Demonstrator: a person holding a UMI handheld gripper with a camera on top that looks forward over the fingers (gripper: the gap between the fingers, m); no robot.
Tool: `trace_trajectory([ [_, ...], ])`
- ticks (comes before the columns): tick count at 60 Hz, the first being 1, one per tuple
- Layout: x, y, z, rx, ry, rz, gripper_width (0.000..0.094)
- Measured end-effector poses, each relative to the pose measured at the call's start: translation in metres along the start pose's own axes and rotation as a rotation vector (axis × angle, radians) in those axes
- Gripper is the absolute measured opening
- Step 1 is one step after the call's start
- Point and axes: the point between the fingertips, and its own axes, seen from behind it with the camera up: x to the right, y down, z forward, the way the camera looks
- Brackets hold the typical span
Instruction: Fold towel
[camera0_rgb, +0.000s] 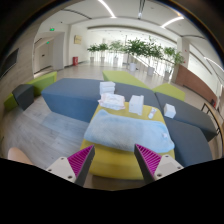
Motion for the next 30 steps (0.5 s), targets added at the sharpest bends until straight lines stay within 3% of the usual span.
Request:
trace_trajectory([
  [6, -0.047, -0.028, 0.037, 0.028, -0.029, -0.049, 0.0822],
  [8, -0.051, -0.034, 0.078, 0.037, -0.025, -0.082, 0.0816],
  [21, -0.077, -0.031, 0.181, -0.023, 0.035, -0.178, 0.0780],
  [25, -0.074, -0.008, 0.193, -0.090, 0.052, -0.200, 0.0701],
  [30, -0.078, -0.011, 0.196, -0.061, 0.023, -0.169, 0.0589],
])
